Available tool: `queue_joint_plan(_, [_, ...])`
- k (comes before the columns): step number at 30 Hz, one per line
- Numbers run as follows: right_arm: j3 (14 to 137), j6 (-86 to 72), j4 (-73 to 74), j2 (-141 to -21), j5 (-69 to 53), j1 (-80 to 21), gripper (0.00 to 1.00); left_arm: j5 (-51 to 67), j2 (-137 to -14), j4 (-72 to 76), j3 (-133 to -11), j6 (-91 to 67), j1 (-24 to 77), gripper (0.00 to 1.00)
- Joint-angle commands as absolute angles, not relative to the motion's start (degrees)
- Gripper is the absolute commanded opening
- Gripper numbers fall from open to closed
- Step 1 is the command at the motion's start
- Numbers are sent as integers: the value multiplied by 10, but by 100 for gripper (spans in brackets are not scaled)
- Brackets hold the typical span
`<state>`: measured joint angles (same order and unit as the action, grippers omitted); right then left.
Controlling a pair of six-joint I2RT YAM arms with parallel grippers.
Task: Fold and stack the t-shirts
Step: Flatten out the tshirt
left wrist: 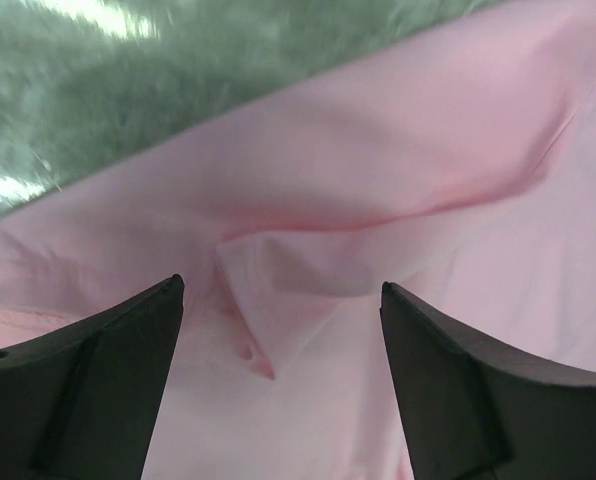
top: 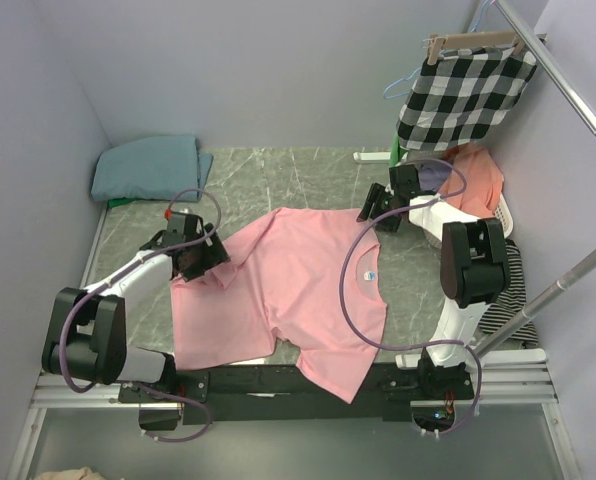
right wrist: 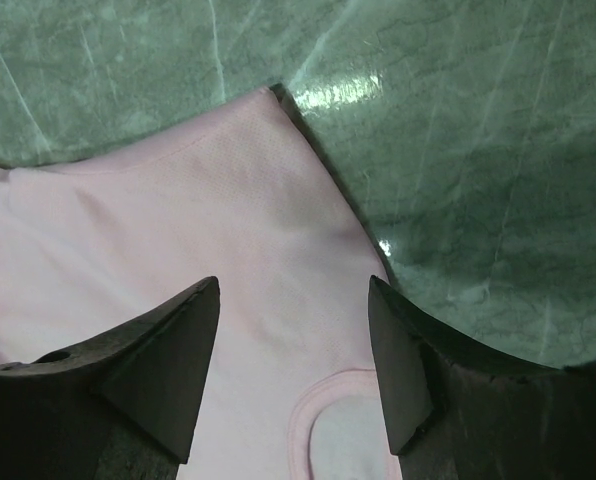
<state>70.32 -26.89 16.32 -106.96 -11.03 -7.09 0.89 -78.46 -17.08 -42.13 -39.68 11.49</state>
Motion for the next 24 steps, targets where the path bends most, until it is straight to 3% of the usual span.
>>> queue_joint_plan(1, [697, -256, 163, -1042, -105, -67, 68, 56, -758, -123, -393, -403, 115, 85])
queue_joint_plan(16, [682, -248, 166, -1037, -94, -67, 67, 42, -816, -86, -404, -405, 115, 68])
queue_joint_plan(24, [683, -245, 171, -1030, -90, -67, 67, 4, -811, -97, -396, -405, 115, 72])
